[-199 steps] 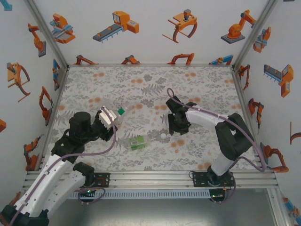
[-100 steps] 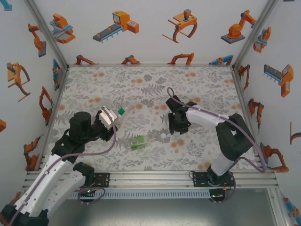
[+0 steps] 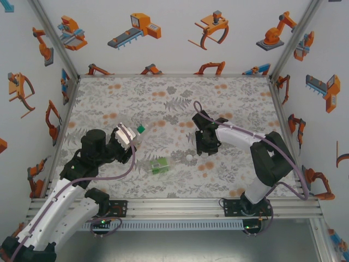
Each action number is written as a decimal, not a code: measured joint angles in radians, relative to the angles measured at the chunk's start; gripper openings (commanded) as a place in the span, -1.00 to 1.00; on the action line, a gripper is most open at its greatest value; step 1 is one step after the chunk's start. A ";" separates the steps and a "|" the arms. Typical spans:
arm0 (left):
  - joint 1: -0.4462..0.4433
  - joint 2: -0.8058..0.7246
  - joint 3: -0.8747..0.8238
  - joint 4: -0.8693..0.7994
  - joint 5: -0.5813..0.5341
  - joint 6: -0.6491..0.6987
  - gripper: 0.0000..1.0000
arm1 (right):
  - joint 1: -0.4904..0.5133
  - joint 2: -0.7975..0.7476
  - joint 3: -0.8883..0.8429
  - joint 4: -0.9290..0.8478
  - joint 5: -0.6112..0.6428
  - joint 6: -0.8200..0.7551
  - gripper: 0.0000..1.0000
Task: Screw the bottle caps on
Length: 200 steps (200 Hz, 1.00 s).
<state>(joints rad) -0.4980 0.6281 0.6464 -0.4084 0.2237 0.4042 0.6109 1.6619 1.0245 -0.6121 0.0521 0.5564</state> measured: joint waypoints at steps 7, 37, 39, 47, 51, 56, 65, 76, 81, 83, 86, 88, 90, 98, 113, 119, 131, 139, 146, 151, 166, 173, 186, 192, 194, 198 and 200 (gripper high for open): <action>0.000 0.000 0.000 0.000 0.000 0.000 -1.00 | 0.000 0.000 0.000 0.000 0.000 0.000 -0.08; -0.001 0.001 0.000 0.000 0.000 0.000 -1.00 | 0.000 0.000 -0.001 0.012 -0.004 0.000 -0.08; -0.001 0.001 0.000 0.001 0.000 0.000 -1.00 | 0.000 0.001 -0.001 0.014 -0.005 0.000 -0.08; -0.001 0.003 0.000 0.001 0.000 0.000 -1.00 | 0.000 0.002 -0.002 0.018 -0.007 0.000 -0.08; -0.001 0.005 0.000 0.001 0.000 0.000 -1.00 | 0.000 0.003 -0.002 0.020 -0.008 0.001 -0.08; -0.001 0.006 0.000 0.001 0.000 0.000 -0.99 | 0.000 0.004 -0.002 0.022 -0.008 0.001 -0.08; -0.001 0.009 0.000 0.001 0.000 0.000 -0.99 | 0.000 0.006 -0.004 0.026 -0.008 0.002 -0.08; -0.001 0.011 0.000 0.001 0.000 0.000 -0.99 | 0.000 0.008 -0.006 0.027 -0.010 0.003 -0.08; -0.001 0.011 0.000 0.001 0.000 0.000 -0.99 | 0.000 0.009 -0.008 0.027 -0.011 0.003 -0.08; -0.001 0.011 0.000 0.001 0.000 0.000 -0.99 | 0.000 0.009 -0.008 0.027 -0.011 0.003 -0.08; -0.001 0.011 0.000 0.001 0.000 0.000 -0.99 | 0.000 0.010 -0.010 0.027 -0.011 0.003 -0.08; -0.001 0.011 0.000 0.001 0.000 0.000 -0.99 | 0.000 0.011 -0.010 0.027 -0.011 0.003 -0.08; -0.001 0.011 0.000 0.001 0.000 0.000 -0.99 | 0.000 0.011 -0.010 0.028 -0.011 0.003 -0.07; -0.001 0.011 0.000 0.001 0.000 0.000 -0.99 | 0.000 0.014 -0.012 0.029 -0.011 0.003 -0.07; -0.001 0.011 0.000 0.001 -0.001 0.000 -0.99 | 0.000 0.018 -0.015 0.034 -0.011 0.003 -0.06; -0.001 0.011 0.000 0.001 -0.002 0.000 -0.99 | 0.000 0.019 -0.015 0.033 -0.011 0.003 -0.06; -0.001 0.011 0.000 0.001 -0.003 0.000 -0.99 | 0.000 0.020 -0.015 0.034 -0.011 0.003 -0.06; -0.001 0.012 0.000 0.002 -0.003 0.000 -0.99 | 0.000 0.020 -0.015 0.034 -0.011 0.003 -0.05; -0.001 0.014 0.000 0.003 -0.003 0.000 -0.99 | 0.000 0.020 -0.015 0.033 -0.011 0.003 -0.04; -0.001 0.015 0.000 0.003 -0.003 0.000 -0.98 | 0.000 0.020 -0.015 0.033 -0.011 0.003 0.00; -0.001 0.020 0.000 0.004 -0.003 0.000 -0.99 | 0.000 0.020 -0.013 0.031 -0.010 0.002 0.07; -0.001 0.022 0.000 0.005 -0.003 0.000 -0.98 | 0.000 0.019 -0.011 0.026 -0.007 0.002 0.09; -0.001 0.026 0.000 0.007 -0.003 -0.001 -0.98 | 0.000 0.018 -0.006 0.019 -0.003 0.002 0.12; -0.001 0.027 0.000 0.010 -0.003 -0.001 -0.98 | 0.000 0.017 -0.004 0.017 0.000 0.002 0.13; -0.001 0.028 0.000 0.011 -0.003 -0.001 -0.98 | 0.000 0.016 -0.003 0.016 0.002 0.002 0.13; -0.001 0.029 0.000 0.013 -0.003 -0.001 -0.98 | 0.000 0.014 -0.002 0.016 0.003 0.002 0.13; -0.001 0.029 0.000 0.014 -0.003 -0.001 -0.98 | 0.000 0.013 -0.002 0.015 0.004 0.002 0.13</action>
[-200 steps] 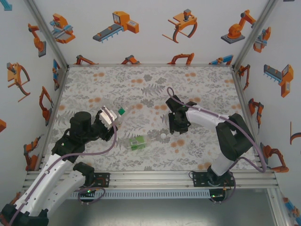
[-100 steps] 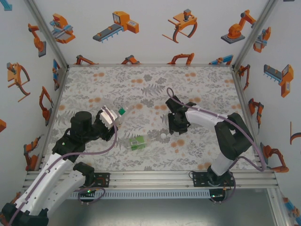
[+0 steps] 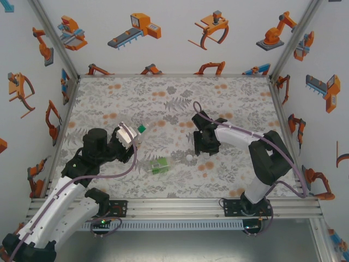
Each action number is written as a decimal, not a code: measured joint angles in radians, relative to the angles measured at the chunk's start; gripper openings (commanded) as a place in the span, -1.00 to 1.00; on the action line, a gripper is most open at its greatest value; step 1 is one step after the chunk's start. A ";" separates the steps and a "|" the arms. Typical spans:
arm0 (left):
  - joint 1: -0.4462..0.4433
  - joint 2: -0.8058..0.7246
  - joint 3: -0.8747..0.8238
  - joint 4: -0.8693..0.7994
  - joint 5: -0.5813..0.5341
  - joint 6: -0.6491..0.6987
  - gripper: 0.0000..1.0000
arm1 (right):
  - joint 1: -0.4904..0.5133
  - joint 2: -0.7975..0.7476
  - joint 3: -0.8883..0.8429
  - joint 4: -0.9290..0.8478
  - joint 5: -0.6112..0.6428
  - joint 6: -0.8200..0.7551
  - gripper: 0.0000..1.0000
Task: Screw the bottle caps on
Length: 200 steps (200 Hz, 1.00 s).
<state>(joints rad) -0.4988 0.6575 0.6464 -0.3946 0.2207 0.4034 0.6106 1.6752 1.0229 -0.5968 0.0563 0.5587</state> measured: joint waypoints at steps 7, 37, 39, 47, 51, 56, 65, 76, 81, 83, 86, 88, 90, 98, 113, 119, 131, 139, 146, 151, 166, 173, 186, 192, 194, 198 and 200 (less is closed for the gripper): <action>0.000 0.002 0.000 0.002 0.000 0.000 -0.98 | 0.000 -0.005 0.001 -0.001 0.005 0.000 0.13; 0.000 0.003 0.000 0.006 -0.018 0.000 -0.98 | 0.000 -0.011 0.002 -0.002 0.012 0.000 0.13; 0.000 0.003 0.000 0.006 -0.019 0.000 -0.98 | 0.000 -0.011 0.002 -0.002 0.013 0.000 0.13; 0.000 0.002 0.000 0.006 -0.020 0.000 -0.98 | 0.000 -0.011 0.002 -0.002 0.013 0.000 0.13; 0.000 0.002 0.000 0.006 -0.021 0.000 -0.98 | 0.000 -0.011 0.002 -0.002 0.013 0.000 0.13; 0.000 0.002 0.000 0.006 -0.020 0.000 -0.98 | 0.000 -0.011 0.002 -0.002 0.013 0.000 0.13; 0.000 0.002 0.000 0.006 -0.020 0.000 -0.98 | 0.000 -0.011 0.002 -0.002 0.015 0.000 0.13; 0.000 0.001 0.000 0.006 -0.020 0.000 -0.98 | 0.000 -0.011 0.002 -0.002 0.016 0.000 0.13; 0.000 0.001 0.000 0.006 -0.020 0.000 -0.98 | 0.000 -0.011 0.002 -0.002 0.016 0.000 0.13; 0.000 0.001 0.000 0.006 -0.021 0.000 -0.98 | 0.000 -0.011 0.002 -0.002 0.016 0.000 0.13; 0.000 0.001 0.000 0.006 -0.020 0.000 -0.98 | 0.000 -0.011 0.002 -0.002 0.016 0.000 0.13; 0.000 0.001 0.000 0.006 -0.021 0.000 -0.98 | 0.000 -0.011 0.002 -0.002 0.016 0.000 0.13; 0.000 0.001 0.000 0.006 -0.021 0.000 -0.98 | 0.000 -0.011 0.002 -0.002 0.016 0.000 0.13; 0.000 0.001 0.000 0.006 -0.021 0.000 -0.98 | 0.000 -0.011 0.002 -0.002 0.016 0.000 0.13; 0.000 0.002 0.000 0.006 -0.021 0.000 -0.98 | 0.000 -0.011 0.002 -0.002 0.016 0.000 0.13; 0.000 0.001 0.000 0.006 -0.021 0.000 -0.98 | 0.000 -0.011 0.002 -0.002 0.016 0.000 0.13; 0.000 0.001 0.000 0.007 -0.021 0.000 -0.98 | 0.000 -0.011 0.002 -0.002 0.016 0.000 0.13; 0.000 0.001 0.000 0.007 -0.021 0.000 -0.98 | 0.000 -0.011 0.002 -0.002 0.016 0.000 0.13; 0.000 0.001 0.000 0.007 -0.021 0.000 -0.98 | 0.000 -0.011 0.001 -0.002 0.016 0.000 0.13; 0.000 0.002 0.000 0.007 -0.021 0.000 -0.98 | 0.000 -0.011 0.001 -0.002 0.016 0.000 0.13; 0.000 0.001 0.000 0.007 -0.022 0.000 -0.98 | 0.000 -0.011 0.001 -0.002 0.016 0.000 0.13; 0.000 0.001 0.000 0.008 -0.022 0.000 -0.98 | 0.000 -0.011 0.001 -0.002 0.016 0.000 0.13; 0.000 0.001 0.000 0.009 -0.022 0.000 -0.98 | 0.000 -0.011 0.001 -0.002 0.016 0.000 0.13; 0.000 0.002 0.000 0.009 -0.022 0.000 -0.98 | 0.000 -0.011 0.001 -0.002 0.016 0.000 0.13; 0.000 0.001 0.000 0.010 -0.022 0.000 -0.98 | 0.000 -0.011 0.001 -0.002 0.016 0.000 0.13; 0.000 0.001 0.000 0.010 -0.022 0.000 -0.98 | 0.000 -0.011 0.001 -0.002 0.016 0.000 0.13; 0.000 0.001 0.000 0.010 -0.022 0.000 -0.98 | 0.000 -0.011 0.001 -0.002 0.017 0.000 0.12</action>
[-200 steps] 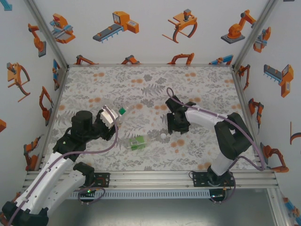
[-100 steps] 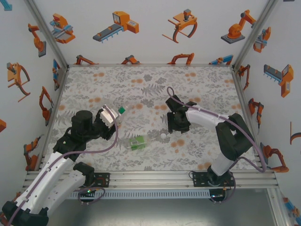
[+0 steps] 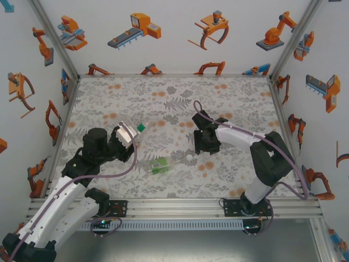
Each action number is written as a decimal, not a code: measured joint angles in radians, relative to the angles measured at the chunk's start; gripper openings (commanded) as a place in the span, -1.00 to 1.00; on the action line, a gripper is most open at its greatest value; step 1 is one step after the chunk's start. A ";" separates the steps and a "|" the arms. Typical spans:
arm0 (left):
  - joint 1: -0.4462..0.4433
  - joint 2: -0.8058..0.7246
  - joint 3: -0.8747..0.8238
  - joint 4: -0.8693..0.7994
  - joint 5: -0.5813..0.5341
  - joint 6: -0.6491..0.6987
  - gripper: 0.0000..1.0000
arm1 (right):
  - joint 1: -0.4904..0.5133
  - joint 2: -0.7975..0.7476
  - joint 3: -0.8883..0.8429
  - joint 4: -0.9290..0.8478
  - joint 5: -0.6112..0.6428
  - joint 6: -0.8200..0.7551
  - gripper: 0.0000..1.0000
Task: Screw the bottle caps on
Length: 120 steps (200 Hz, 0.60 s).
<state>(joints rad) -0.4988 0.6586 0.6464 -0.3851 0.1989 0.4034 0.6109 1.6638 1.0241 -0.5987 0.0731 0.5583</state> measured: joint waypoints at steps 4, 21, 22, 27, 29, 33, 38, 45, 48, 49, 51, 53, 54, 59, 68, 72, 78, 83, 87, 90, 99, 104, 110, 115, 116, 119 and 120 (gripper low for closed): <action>0.000 0.000 0.000 0.000 0.000 0.000 -0.98 | 0.000 0.000 0.000 0.000 0.002 0.000 0.13; 0.000 0.000 0.000 0.001 0.000 0.000 -0.98 | 0.000 0.000 0.000 0.000 0.004 -0.002 0.12; 0.000 0.000 0.000 0.001 0.000 0.000 -0.97 | 0.000 0.000 0.000 0.000 0.005 -0.002 0.12; 0.000 0.000 0.000 0.002 0.000 0.000 -0.98 | 0.000 0.000 0.000 0.000 0.006 -0.003 0.13; 0.000 0.000 0.000 0.002 0.000 0.000 -0.98 | 0.000 0.000 0.000 0.000 0.006 -0.002 0.13; 0.000 0.000 0.000 0.002 0.000 0.000 -0.98 | 0.000 0.000 0.000 0.000 0.007 -0.003 0.12; 0.000 0.000 0.000 0.002 0.000 0.000 -0.98 | 0.000 0.000 0.000 0.000 0.007 -0.003 0.13; 0.000 0.000 0.000 0.003 0.000 0.000 -0.98 | 0.000 0.000 0.000 0.000 0.008 -0.003 0.13; 0.000 0.000 0.000 0.003 0.000 0.000 -0.98 | 0.000 0.000 0.000 -0.001 0.008 -0.003 0.13; 0.000 0.000 0.000 0.003 0.000 0.000 -0.98 | 0.000 0.000 0.000 -0.001 0.009 -0.003 0.13; 0.000 0.000 0.000 0.003 0.000 0.000 -0.98 | 0.000 0.000 0.000 -0.001 0.010 -0.003 0.13; 0.000 0.000 0.000 0.003 0.000 0.000 -0.98 | 0.000 0.000 0.000 -0.001 0.010 -0.003 0.13; 0.000 0.000 0.000 0.003 0.000 0.000 -0.98 | 0.000 0.000 0.000 -0.002 0.010 -0.003 0.13; 0.000 0.000 0.000 0.003 0.000 0.000 -0.98 | 0.000 0.000 0.000 -0.003 0.011 -0.003 0.13; 0.000 0.000 0.000 0.003 0.000 0.000 -0.98 | 0.000 0.000 0.000 -0.006 0.013 -0.003 0.13; 0.000 0.000 0.000 0.003 0.000 0.000 -0.98 | 0.000 0.000 0.000 -0.008 0.014 -0.003 0.12; 0.000 0.000 0.000 0.003 0.000 0.000 -0.98 | 0.000 0.000 0.000 -0.010 0.014 -0.003 0.13; 0.000 0.000 0.000 0.003 0.000 0.000 -0.98 | 0.000 0.000 0.000 -0.011 0.015 -0.003 0.12; 0.000 0.000 0.000 0.003 0.000 0.000 -0.98 | 0.000 0.000 0.000 -0.013 0.016 -0.003 0.12; 0.000 0.000 0.000 0.003 0.000 0.000 -0.98 | 0.000 0.000 0.000 -0.014 0.017 -0.003 0.12; 0.000 0.000 0.000 0.003 0.000 0.000 -0.98 | 0.000 0.000 0.000 -0.017 0.018 -0.003 0.12; 0.000 0.000 0.000 0.003 0.000 0.000 -0.98 | 0.000 0.000 0.000 -0.018 0.018 -0.003 0.12; 0.000 0.000 0.000 0.003 0.000 0.000 -0.98 | 0.000 0.000 0.000 -0.018 0.018 -0.003 0.11; 0.000 0.000 0.000 0.003 0.000 0.000 -0.98 | 0.000 0.000 0.000 -0.018 0.018 -0.003 0.11; 0.000 0.000 0.000 0.003 0.000 0.000 -0.97 | 0.000 0.000 0.000 -0.018 0.018 -0.003 0.11; 0.000 0.000 0.000 0.003 0.000 0.000 -0.98 | 0.000 0.000 0.000 -0.018 0.018 -0.003 0.11; 0.000 0.000 0.000 0.003 0.000 0.000 -0.98 | 0.000 0.000 0.000 -0.018 0.018 -0.003 0.11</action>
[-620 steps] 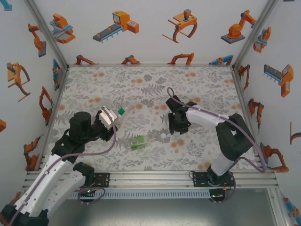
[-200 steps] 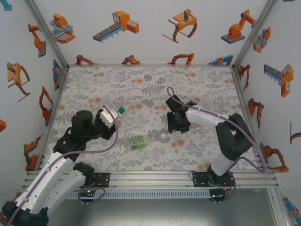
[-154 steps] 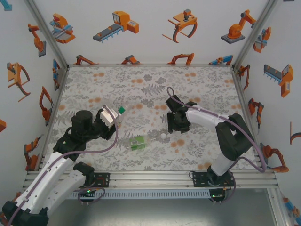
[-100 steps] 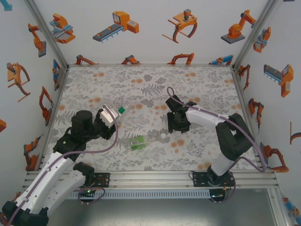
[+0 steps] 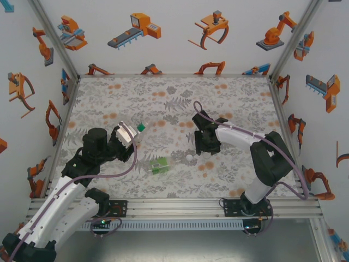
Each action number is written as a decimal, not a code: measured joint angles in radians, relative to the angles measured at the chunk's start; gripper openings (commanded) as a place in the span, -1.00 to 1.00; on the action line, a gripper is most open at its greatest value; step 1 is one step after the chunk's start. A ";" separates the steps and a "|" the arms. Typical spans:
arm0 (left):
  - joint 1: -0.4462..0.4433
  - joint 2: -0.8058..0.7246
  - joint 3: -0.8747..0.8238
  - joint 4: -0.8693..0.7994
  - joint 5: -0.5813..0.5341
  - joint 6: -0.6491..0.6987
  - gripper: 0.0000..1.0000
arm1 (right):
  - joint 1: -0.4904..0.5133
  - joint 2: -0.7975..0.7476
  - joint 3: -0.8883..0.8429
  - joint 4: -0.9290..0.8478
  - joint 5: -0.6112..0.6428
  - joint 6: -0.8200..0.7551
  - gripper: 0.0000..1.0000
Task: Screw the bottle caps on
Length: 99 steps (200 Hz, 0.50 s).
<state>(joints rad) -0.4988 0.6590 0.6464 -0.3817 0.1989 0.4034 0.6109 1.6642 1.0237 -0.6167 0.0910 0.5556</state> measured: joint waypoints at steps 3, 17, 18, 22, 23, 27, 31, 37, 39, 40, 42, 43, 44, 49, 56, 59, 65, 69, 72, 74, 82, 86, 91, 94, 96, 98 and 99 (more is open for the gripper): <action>0.000 0.000 0.000 0.000 0.000 0.000 -0.98 | 0.000 0.000 0.000 0.000 0.000 0.000 0.11; 0.000 0.000 0.000 0.000 0.000 0.000 -0.98 | 0.000 0.000 0.000 0.000 0.000 0.000 0.08; 0.000 0.000 0.000 0.000 0.000 0.000 -0.98 | 0.000 0.000 0.000 0.000 0.000 0.000 0.08; 0.000 0.000 0.000 0.000 0.000 0.000 -0.98 | 0.000 0.000 0.000 0.001 0.000 0.000 0.08; 0.000 0.000 0.000 0.000 0.000 0.000 -0.98 | 0.000 0.000 -0.001 0.001 0.000 0.000 0.08; 0.000 0.000 0.000 0.000 0.000 0.000 -0.98 | 0.000 0.000 -0.001 0.001 0.000 0.000 0.07; 0.000 0.000 0.000 0.000 0.000 0.000 -0.98 | 0.000 0.000 -0.001 0.001 0.000 0.000 0.07; 0.000 0.000 0.000 0.000 0.000 0.000 -0.98 | 0.000 0.000 -0.002 0.000 0.000 0.000 0.06; 0.000 0.000 0.000 0.000 0.000 0.000 -0.98 | 0.000 0.000 -0.002 0.000 -0.001 0.000 0.06; 0.000 0.000 0.000 0.000 0.000 0.000 -0.98 | 0.000 0.000 -0.002 0.001 -0.001 0.000 0.06; 0.000 0.000 0.000 0.000 0.000 0.000 -0.98 | 0.000 0.000 -0.002 0.000 -0.001 0.000 0.06; 0.000 0.000 0.000 0.000 0.000 0.000 -0.98 | 0.000 0.000 -0.002 0.000 -0.001 0.000 0.06; 0.000 0.000 0.000 0.000 0.000 0.000 -0.98 | 0.000 0.000 -0.002 0.000 -0.001 0.000 0.06; 0.000 0.000 0.000 0.000 0.000 0.000 -0.98 | 0.000 0.000 -0.002 0.001 -0.001 0.000 0.06; 0.000 0.000 0.000 0.000 0.000 0.000 -0.98 | 0.000 0.000 -0.002 0.001 -0.001 0.000 0.05; 0.000 0.000 0.000 0.000 0.000 0.000 -0.98 | 0.000 0.000 -0.002 0.001 -0.001 0.000 0.05; 0.000 0.000 0.000 0.000 0.000 0.000 -0.98 | 0.000 0.000 -0.002 0.001 -0.001 0.000 0.05; 0.000 0.000 0.000 0.000 0.000 0.000 -0.98 | 0.000 0.000 -0.002 0.001 -0.001 0.000 0.05; 0.000 0.000 0.000 0.000 0.000 0.000 -0.98 | 0.000 0.000 -0.002 0.001 -0.001 0.000 0.05; 0.000 0.000 0.000 0.000 0.000 0.000 -0.98 | 0.000 0.000 -0.002 0.001 0.000 0.000 0.05; 0.000 0.000 0.000 0.000 0.000 0.000 -0.98 | 0.000 0.000 -0.002 0.001 -0.001 0.000 0.05; 0.000 0.000 0.000 0.000 0.000 0.000 -0.97 | 0.000 0.000 -0.002 0.001 -0.001 0.000 0.04; 0.000 0.000 0.000 0.000 0.000 0.000 -0.97 | 0.000 0.000 -0.002 0.001 0.000 0.000 0.04; 0.000 0.000 0.000 0.000 0.000 0.000 -0.97 | 0.000 0.000 -0.002 0.001 -0.001 0.000 0.04; 0.000 0.000 0.000 0.000 0.000 0.000 -0.97 | 0.000 0.000 -0.002 0.001 -0.001 0.000 0.04; 0.000 0.000 0.000 0.000 0.000 0.000 -0.97 | 0.000 0.000 -0.002 0.001 -0.001 0.000 0.03; 0.000 0.000 0.000 0.000 0.000 0.000 -0.97 | 0.000 0.000 -0.002 0.001 -0.001 0.000 0.03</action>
<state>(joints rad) -0.4988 0.6590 0.6464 -0.3817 0.1989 0.4034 0.6109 1.6642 1.0218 -0.6159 0.0902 0.5556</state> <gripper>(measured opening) 0.552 0.523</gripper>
